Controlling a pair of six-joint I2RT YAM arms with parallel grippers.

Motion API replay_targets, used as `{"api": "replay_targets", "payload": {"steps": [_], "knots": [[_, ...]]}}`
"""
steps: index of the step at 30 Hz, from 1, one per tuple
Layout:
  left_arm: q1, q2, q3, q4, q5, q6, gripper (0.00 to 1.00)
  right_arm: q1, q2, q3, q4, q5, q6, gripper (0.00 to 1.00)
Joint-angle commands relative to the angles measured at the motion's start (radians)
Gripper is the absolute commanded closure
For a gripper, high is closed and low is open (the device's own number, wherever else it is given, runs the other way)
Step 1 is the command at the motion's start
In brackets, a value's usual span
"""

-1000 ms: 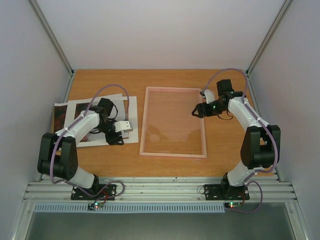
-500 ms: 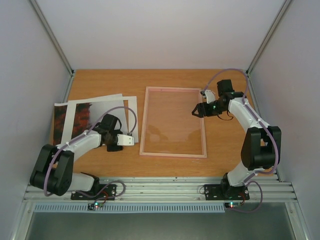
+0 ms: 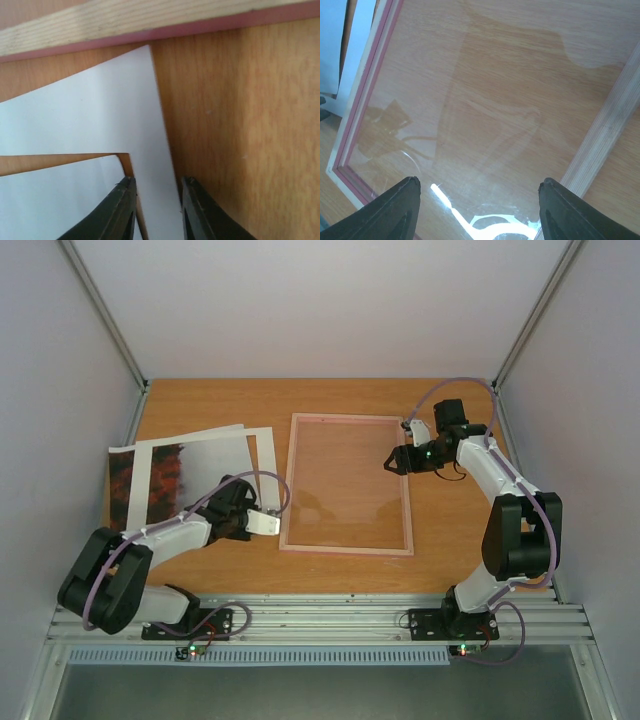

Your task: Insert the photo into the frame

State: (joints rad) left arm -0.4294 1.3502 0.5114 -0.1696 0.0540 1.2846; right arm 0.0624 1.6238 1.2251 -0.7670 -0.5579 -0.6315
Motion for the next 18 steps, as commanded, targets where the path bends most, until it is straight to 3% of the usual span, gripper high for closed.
{"api": "replay_targets", "payload": {"steps": [1, 8, 18], "knots": [[-0.015, -0.011, -0.037, -0.006, -0.006, -0.023, 0.76, -0.001, -0.035, -0.003, 0.011, -0.005, -0.004, 0.34], [-0.015, -0.044, 0.023, -0.061, -0.025, -0.109, 0.99, 0.000, -0.032, -0.007, 0.017, -0.017, 0.006, 0.35], [-0.014, -0.119, 0.065, -0.115, -0.050, -0.197, 1.00, -0.001, -0.029, -0.009, 0.017, -0.030, 0.006, 0.35]]}}
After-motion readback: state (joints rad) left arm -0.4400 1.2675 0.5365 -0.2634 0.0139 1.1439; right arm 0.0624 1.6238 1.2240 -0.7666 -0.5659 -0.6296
